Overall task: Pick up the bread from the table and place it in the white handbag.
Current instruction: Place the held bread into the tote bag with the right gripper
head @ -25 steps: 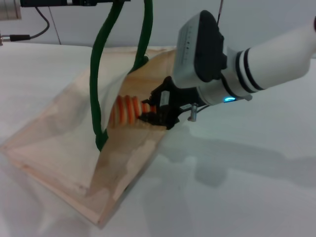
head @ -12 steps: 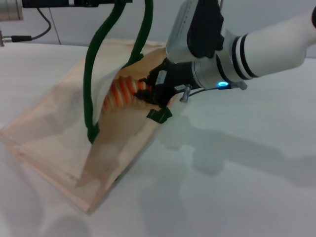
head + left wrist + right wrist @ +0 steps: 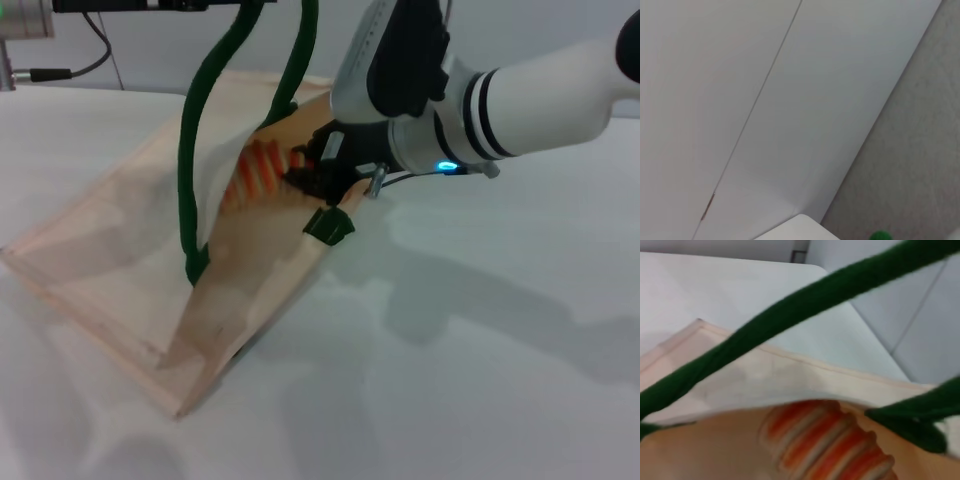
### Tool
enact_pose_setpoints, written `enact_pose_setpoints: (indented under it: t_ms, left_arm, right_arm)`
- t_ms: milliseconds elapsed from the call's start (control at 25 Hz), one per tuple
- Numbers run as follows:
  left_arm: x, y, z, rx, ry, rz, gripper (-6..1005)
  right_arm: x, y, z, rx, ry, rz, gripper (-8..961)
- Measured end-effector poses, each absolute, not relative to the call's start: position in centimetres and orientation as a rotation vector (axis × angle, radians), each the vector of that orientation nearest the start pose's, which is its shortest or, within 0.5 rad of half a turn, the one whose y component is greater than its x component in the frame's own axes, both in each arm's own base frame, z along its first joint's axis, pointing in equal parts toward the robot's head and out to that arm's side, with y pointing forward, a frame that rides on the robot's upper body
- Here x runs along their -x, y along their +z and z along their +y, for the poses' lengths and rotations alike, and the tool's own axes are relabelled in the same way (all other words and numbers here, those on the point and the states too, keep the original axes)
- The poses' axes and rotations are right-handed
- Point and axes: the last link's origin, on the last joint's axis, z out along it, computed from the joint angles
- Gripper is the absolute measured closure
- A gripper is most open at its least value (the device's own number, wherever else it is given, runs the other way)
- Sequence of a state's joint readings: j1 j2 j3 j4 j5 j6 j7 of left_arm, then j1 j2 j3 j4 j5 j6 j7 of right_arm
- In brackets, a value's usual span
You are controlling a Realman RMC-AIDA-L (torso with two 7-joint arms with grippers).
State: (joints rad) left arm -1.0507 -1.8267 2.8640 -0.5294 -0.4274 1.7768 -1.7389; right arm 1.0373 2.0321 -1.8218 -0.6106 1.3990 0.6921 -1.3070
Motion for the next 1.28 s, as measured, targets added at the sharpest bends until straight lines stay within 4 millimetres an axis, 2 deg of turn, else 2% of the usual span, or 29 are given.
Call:
enact_pose_setpoints:
  t_ms: [320, 680, 880, 1280]
  left_arm:
    - [17.4, 11.6, 43.0, 2.631, -0.949, -0.905, 879]
    - [17.4, 11.7, 43.1, 2.629, -0.953, -0.897, 880]
    - [17.3, 11.7, 43.1, 2.625, -0.961, -0.898, 880]
    - [16.5, 11.8, 43.2, 2.562, -1.128, -0.860, 880]
  right_arm:
    - [-9.3, -10.7, 44.0, 2.686, 0.044, 0.165, 719]
    - [-9.1, -11.3, 42.8, 2.770, 0.088, 0.257, 727]
    - [-9.5, -11.2, 42.8, 2.755, 0.124, 0.316, 734]
    - [-10.2, -11.2, 43.0, 2.713, 0.147, 0.374, 727]
